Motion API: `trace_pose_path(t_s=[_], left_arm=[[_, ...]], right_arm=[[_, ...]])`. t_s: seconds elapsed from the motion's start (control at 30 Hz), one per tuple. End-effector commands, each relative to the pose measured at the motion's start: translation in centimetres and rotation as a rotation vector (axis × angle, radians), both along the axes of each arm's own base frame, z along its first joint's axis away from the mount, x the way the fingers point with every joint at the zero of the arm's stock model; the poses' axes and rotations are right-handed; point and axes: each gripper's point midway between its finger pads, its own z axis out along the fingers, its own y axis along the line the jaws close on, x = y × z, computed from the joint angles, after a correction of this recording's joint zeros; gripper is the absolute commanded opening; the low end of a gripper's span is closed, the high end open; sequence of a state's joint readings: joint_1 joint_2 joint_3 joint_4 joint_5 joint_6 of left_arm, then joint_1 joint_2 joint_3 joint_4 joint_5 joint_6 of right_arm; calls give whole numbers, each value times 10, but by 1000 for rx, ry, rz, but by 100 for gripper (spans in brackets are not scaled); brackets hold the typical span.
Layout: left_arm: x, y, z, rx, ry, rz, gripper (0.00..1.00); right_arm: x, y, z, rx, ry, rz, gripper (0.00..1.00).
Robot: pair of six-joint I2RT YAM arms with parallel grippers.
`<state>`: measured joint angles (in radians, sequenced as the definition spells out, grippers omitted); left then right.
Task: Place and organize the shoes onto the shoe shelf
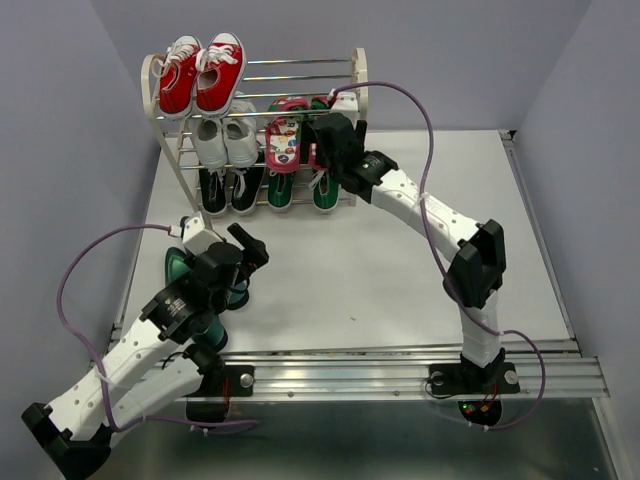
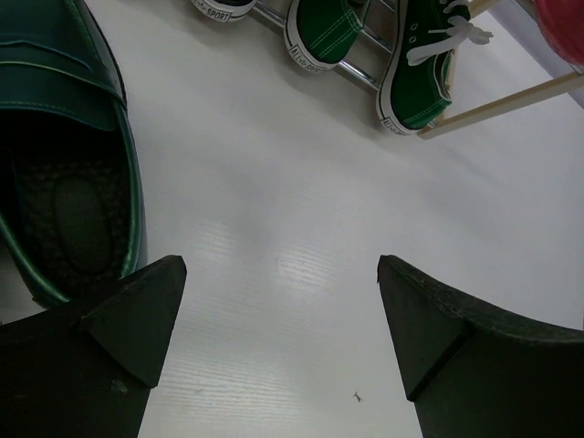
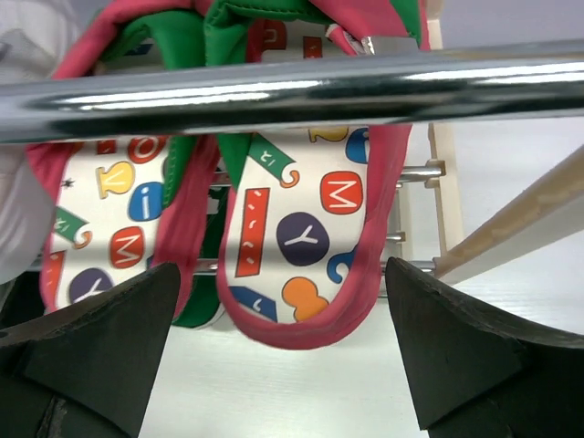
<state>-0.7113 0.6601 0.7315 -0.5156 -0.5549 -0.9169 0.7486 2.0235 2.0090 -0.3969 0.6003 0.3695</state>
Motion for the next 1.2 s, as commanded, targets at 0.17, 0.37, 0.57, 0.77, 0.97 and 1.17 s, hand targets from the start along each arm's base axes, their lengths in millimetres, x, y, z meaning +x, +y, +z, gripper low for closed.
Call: trace_pose_path(t_s=[0.17,0.37,0.57,0.77,0.97,1.17], left_arm=[[-13,25,-19,-8,132,176,99],[-22,27,-43,-6,239,229,99],[-36,41,-67,42,398,302,99],[-34,37,-77,64,444,287,99],[-49,54,-92,-20,495,433,99],[-44,68,-99,-105,476,531,99]], right_arm=[[-50,11,33,115,2,223,100],[-80,7,30,119,4,341,100],[-100,-13,25,107,2,339,100],[-125,-10,19,140,13,446,100],[-125,-17,3,93,30,431,100],[-124,-18,-5,64,47,436,100]])
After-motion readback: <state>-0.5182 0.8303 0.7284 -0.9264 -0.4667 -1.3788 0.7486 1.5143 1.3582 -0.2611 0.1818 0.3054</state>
